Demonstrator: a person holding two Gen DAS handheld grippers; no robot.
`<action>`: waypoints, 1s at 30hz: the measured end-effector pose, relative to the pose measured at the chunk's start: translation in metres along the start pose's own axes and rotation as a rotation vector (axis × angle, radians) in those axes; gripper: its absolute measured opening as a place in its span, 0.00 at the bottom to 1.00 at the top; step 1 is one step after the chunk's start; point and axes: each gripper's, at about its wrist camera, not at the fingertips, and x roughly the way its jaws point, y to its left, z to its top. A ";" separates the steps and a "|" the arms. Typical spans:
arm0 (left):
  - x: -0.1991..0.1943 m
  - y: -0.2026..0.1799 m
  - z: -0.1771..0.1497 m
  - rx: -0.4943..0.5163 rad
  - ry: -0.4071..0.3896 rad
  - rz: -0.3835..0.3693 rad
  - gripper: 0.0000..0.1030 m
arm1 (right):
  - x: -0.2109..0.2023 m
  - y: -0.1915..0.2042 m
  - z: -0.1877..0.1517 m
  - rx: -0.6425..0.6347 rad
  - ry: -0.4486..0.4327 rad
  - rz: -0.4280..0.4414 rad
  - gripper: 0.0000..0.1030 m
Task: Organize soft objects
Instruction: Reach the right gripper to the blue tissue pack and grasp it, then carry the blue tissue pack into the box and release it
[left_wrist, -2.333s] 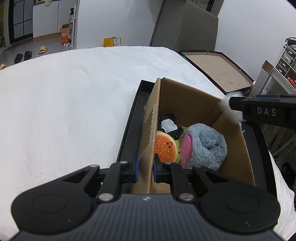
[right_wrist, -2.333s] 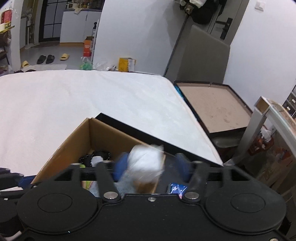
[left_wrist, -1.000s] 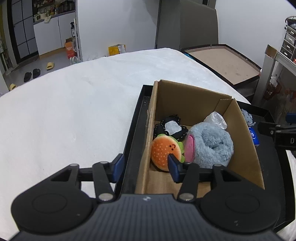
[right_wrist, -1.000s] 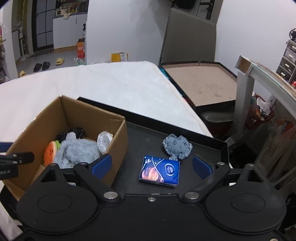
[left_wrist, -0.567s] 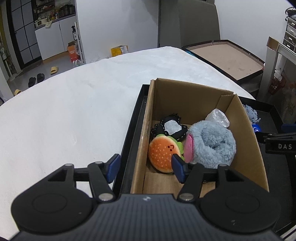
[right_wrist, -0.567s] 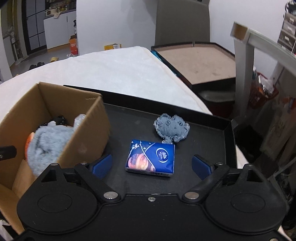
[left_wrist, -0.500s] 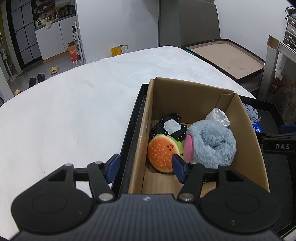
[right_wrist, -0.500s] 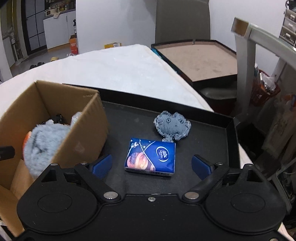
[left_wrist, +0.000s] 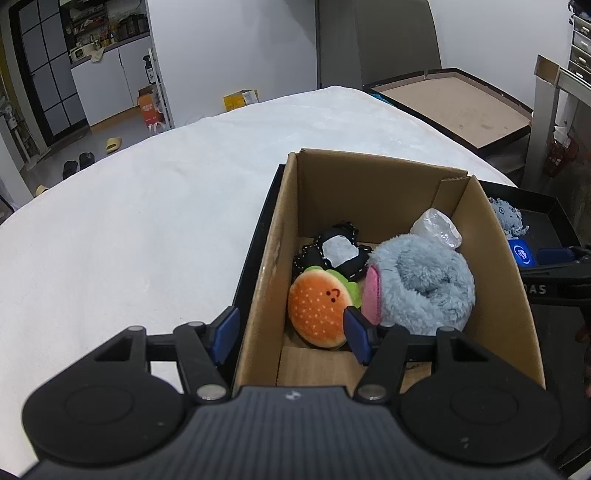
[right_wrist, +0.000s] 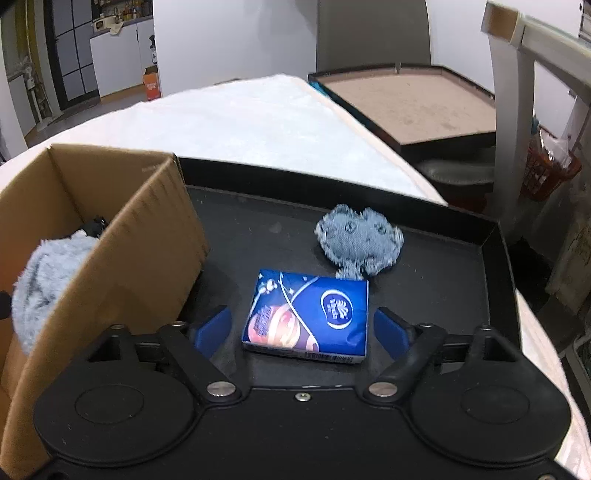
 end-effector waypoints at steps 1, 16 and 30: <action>-0.001 -0.001 0.000 0.001 -0.001 -0.001 0.59 | 0.002 -0.001 -0.001 0.005 0.011 -0.006 0.69; -0.011 -0.005 0.001 0.015 -0.029 -0.029 0.59 | -0.015 -0.009 -0.003 0.053 0.021 -0.055 0.69; -0.020 0.011 0.002 -0.025 -0.053 -0.075 0.59 | -0.051 0.005 0.009 -0.003 -0.005 -0.082 0.69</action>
